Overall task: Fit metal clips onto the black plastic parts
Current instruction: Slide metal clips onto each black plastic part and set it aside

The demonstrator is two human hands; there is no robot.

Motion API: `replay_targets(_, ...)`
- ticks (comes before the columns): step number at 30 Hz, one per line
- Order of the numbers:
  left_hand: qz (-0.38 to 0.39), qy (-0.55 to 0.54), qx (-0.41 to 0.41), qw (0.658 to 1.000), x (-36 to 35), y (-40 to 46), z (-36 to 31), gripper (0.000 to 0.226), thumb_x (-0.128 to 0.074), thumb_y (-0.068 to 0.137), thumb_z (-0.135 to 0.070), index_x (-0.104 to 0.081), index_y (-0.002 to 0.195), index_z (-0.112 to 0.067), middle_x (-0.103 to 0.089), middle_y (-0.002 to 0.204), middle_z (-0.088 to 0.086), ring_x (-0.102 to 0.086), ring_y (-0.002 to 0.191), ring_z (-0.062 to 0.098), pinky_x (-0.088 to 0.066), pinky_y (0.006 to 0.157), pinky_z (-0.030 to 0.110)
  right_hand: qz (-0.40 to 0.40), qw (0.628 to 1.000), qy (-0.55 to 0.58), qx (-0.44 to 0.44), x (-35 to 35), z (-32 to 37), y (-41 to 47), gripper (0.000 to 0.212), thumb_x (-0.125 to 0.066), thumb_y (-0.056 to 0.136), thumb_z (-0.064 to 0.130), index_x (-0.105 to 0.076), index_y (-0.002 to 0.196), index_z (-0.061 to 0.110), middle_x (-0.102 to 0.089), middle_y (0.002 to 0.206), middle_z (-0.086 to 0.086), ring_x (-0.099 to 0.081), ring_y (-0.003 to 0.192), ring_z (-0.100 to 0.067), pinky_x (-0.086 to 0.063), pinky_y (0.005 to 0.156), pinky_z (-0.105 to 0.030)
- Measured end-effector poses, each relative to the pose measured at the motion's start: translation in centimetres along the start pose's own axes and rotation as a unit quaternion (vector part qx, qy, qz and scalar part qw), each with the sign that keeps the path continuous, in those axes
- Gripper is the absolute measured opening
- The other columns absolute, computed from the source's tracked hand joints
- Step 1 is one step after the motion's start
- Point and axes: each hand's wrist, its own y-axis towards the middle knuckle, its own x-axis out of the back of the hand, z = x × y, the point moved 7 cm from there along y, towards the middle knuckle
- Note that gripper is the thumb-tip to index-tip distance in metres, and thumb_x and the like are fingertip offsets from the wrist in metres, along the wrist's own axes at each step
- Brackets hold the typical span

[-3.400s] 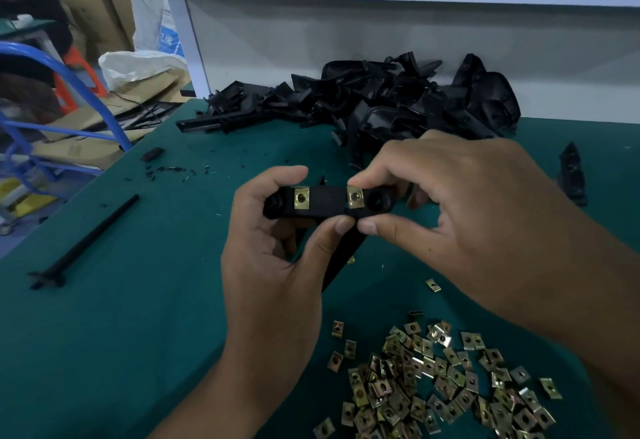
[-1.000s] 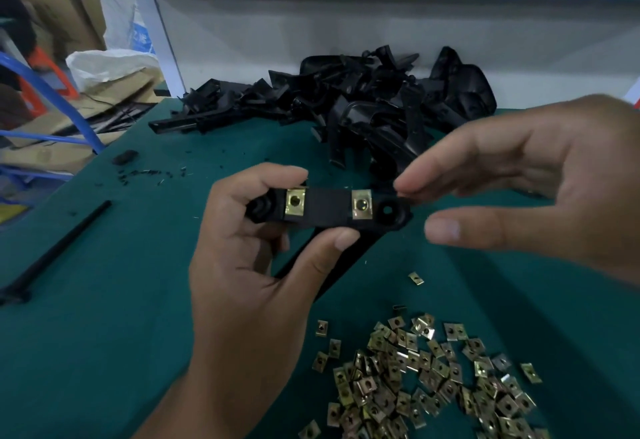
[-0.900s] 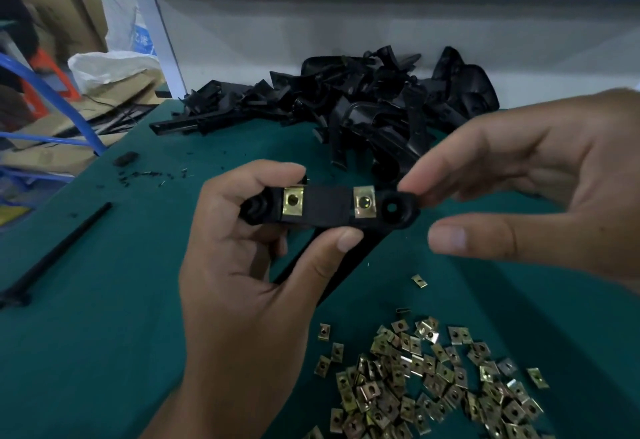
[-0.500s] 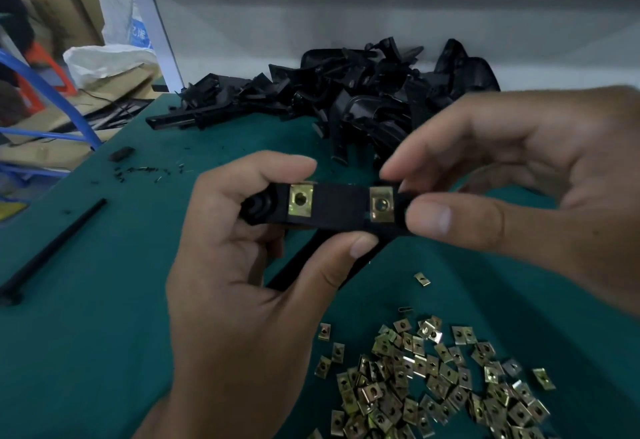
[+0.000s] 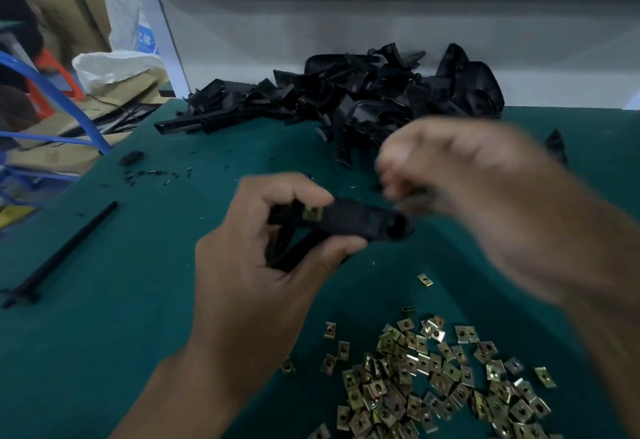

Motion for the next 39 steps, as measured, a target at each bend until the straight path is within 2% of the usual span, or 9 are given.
replay_targets(4,-0.01,-0.027,0.022,0.999,0.1,0.3,0.1,0.039,-0.078,0.084,-0.033,-0.051,0.109,-0.047,-0.064,0.1,-0.025,-0.069,0.087,0.003,-0.051,0.069,0.01,0.021,0.998,-0.019,0.054,2.3,1.5,-0.4,0.026,-0.063,0.091,0.056,-0.074,0.089,0.032,-0.068,0.081,0.008,-0.065,0.075,-0.008,-0.055,0.065,-0.022)
replay_targets(10,-0.029,-0.037,0.002,0.999,0.2,0.3,-0.5,0.038,-0.077,0.085,-0.03,-0.051,0.111,-0.04,-0.063,0.1,-0.027,-0.067,0.087,-0.001,-0.051,0.071,0.01,-0.001,0.997,-0.03,0.065,1.4,1.9,-0.5,0.018,-0.07,0.087,0.048,-0.074,0.1,0.036,-0.077,0.089,0.007,-0.073,0.081,-0.009,-0.055,0.069,-0.014)
replay_targets(16,-0.032,-0.021,0.034,0.999,0.5,-0.3,0.7,0.049,-0.085,0.078,-0.031,-0.056,0.111,-0.054,-0.066,0.105,-0.02,-0.069,0.097,0.016,-0.059,0.079,0.034,-0.029,0.99,-0.116,0.078,0.0,2.5,-0.9,0.012,-0.069,0.089,0.044,-0.074,0.097,0.037,-0.076,0.088,0.021,-0.074,0.085,-0.004,-0.058,0.077,-0.021)
replay_targets(20,-0.015,-0.039,0.02,0.999,0.1,-0.2,0.6,0.052,-0.083,0.079,-0.03,-0.055,0.115,-0.054,-0.065,0.109,-0.025,-0.069,0.099,0.012,-0.057,0.081,0.025,-0.048,0.981,-0.163,0.097,-0.2,3.2,-1.3,0.007,-0.071,0.09,0.04,-0.075,0.096,0.04,-0.074,0.085,0.026,-0.073,0.082,0.002,-0.059,0.075,-0.02)
replay_targets(27,0.001,-0.045,-0.002,0.999,-0.2,0.0,0.4,0.052,-0.082,0.082,-0.026,-0.055,0.116,-0.054,-0.064,0.109,-0.026,-0.069,0.097,0.012,-0.058,0.08,0.027,-0.059,0.973,-0.205,0.085,-0.5,3.7,-1.7,0.006,-0.071,0.087,0.043,-0.075,0.09,0.04,-0.071,0.079,0.032,-0.069,0.075,0.011,-0.048,0.069,-0.004)
replay_targets(30,0.005,-0.044,-0.016,0.999,-0.3,0.0,-0.1,0.054,-0.08,0.084,-0.02,-0.054,0.117,-0.054,-0.064,0.109,-0.026,-0.069,0.096,0.013,-0.058,0.079,0.027,-0.06,0.97,-0.229,0.062,-0.8,3.7,-1.8,0.009,-0.07,0.083,0.049,-0.074,0.086,0.041,-0.071,0.077,0.032,-0.069,0.073,0.008,-0.048,0.065,-0.006)
replay_targets(35,-0.033,-0.033,0.0,0.999,0.2,-0.2,-0.3,0.038,-0.078,0.086,-0.031,-0.052,0.112,-0.039,-0.062,0.099,-0.021,-0.069,0.084,0.015,-0.055,0.069,0.024,-0.055,0.969,-0.238,0.027,-1.3,3.1,-2.0,0.012,-0.069,0.083,0.054,-0.076,0.084,0.044,-0.072,0.078,0.024,-0.064,0.065,0.0,-0.045,0.056,-0.011)
replay_targets(37,-0.039,-0.034,0.009,0.999,0.2,-0.2,-0.3,0.038,-0.078,0.085,-0.03,-0.051,0.111,-0.038,-0.062,0.098,-0.021,-0.068,0.084,0.014,-0.054,0.069,0.024,-0.063,0.967,-0.247,0.019,-1.4,3.0,-2.0,0.017,-0.066,0.081,0.06,-0.075,0.083,0.045,-0.072,0.083,0.021,-0.059,0.064,0.006,-0.041,0.057,-0.007)
replay_targets(39,-0.041,-0.034,0.015,0.998,0.2,-0.2,-0.3,0.039,-0.079,0.084,-0.028,-0.052,0.11,-0.038,-0.062,0.098,-0.022,-0.068,0.083,0.013,-0.054,0.07,0.023,-0.053,0.97,-0.238,0.009,-1.4,2.7,-1.9,0.021,-0.065,0.082,0.063,-0.075,0.082,0.045,-0.071,0.094,0.025,-0.059,0.075,0.013,-0.042,0.062,-0.008)
